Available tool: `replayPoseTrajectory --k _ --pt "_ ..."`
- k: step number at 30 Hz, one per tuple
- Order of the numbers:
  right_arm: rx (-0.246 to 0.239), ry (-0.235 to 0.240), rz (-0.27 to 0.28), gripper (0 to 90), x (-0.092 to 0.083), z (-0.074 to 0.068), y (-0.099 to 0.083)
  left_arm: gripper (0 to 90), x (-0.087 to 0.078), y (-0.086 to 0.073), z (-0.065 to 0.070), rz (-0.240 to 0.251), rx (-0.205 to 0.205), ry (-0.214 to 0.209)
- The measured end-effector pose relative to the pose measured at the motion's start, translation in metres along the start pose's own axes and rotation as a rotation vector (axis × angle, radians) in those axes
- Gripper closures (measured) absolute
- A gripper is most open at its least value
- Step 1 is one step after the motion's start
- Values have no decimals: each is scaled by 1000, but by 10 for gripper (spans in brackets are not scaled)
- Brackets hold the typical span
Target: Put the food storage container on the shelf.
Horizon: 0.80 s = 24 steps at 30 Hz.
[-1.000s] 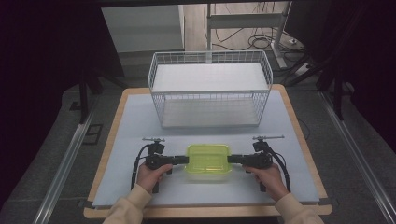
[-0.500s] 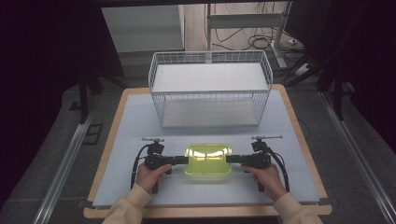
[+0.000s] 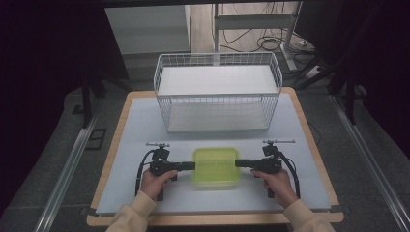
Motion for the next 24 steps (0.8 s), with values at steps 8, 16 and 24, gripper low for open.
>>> replayPoseTrajectory --k 8,16,24 --pt "-2 6 5 818 -2 -1 1 812 -3 1 2 13 -4 -18" --pt "-4 4 5 821 -3 -2 2 819 -3 1 3 13 5 -13" --pt "-6 13 10 821 -5 -5 3 818 -6 3 8 21 21 -6"
Point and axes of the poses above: each handheld gripper's, and its own axes: x roughly forward along the jaws, y roughly out of its top, z roughly to its right, the point moved 5 cm from there along x, roughly forward along the jaws
